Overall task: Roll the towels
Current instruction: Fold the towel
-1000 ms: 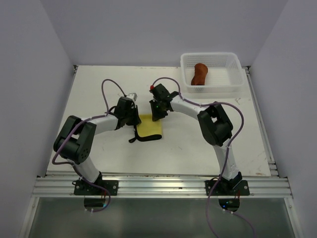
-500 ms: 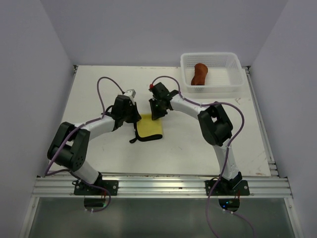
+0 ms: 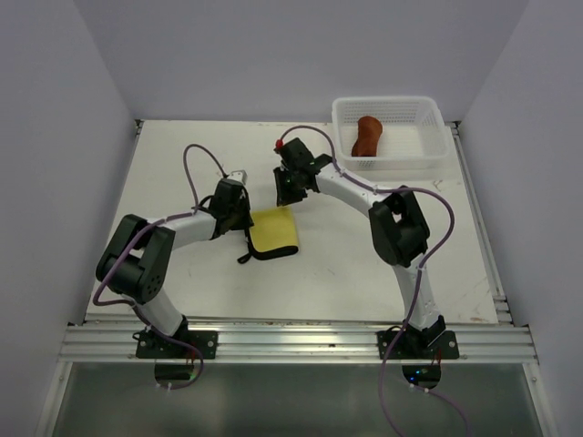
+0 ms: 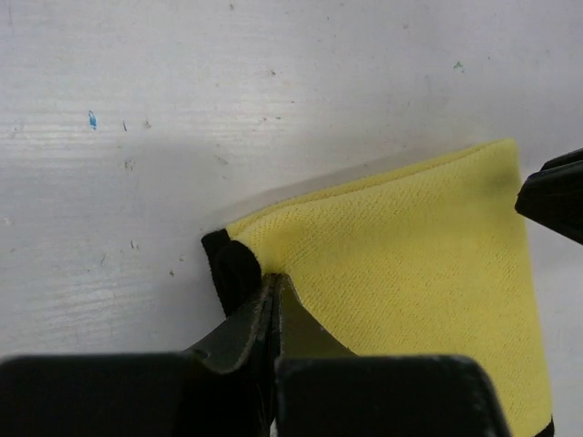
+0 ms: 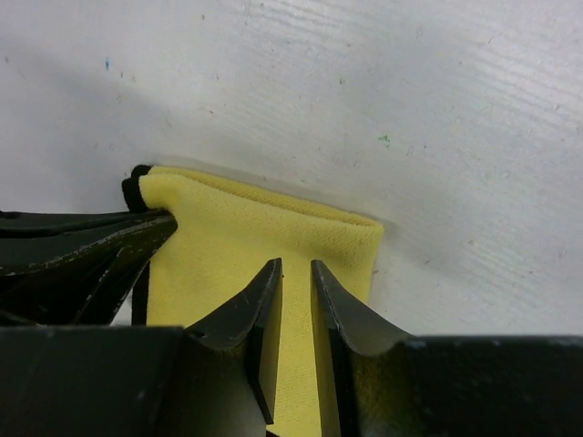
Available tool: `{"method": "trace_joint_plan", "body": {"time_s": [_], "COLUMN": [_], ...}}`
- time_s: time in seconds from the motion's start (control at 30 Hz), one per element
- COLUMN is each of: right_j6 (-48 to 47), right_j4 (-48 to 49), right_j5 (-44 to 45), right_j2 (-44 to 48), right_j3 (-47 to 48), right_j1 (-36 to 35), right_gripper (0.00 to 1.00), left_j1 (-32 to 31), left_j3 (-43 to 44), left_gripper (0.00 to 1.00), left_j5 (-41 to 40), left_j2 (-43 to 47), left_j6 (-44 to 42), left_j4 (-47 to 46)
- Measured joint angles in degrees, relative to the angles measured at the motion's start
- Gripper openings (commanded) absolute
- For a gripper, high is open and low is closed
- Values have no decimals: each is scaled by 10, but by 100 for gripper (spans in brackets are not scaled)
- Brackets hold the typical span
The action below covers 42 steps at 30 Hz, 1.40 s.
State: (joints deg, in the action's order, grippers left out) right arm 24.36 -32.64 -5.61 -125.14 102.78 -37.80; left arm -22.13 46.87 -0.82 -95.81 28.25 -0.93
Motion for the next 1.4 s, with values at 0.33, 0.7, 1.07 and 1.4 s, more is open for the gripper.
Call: {"method": "trace_joint_plan", "body": {"time_s": [0.33,0.7,1.07,1.4], "right_j6": [-1,-4,-20,-31], "right_j4": [-2,3,-12,-27], "right_j5": [-1,-1,14,20], "right_j2": [-3,-30,-26,100], "right_j3": [10,-7,-10,-71], "right_j1": [16,19,19,4], "right_gripper": [23,22,38,13], "left_j1": [0,4,5,3], "left_j3": [8,7,-38,-108], "left_gripper": [0,0,0,0], "left_j5": [-13,-9,0,4], "left_j2": [-9,-11,23,94], "left_j6": [0,1,2,13], "left_j4": [-3,-12,-32,-34]}}
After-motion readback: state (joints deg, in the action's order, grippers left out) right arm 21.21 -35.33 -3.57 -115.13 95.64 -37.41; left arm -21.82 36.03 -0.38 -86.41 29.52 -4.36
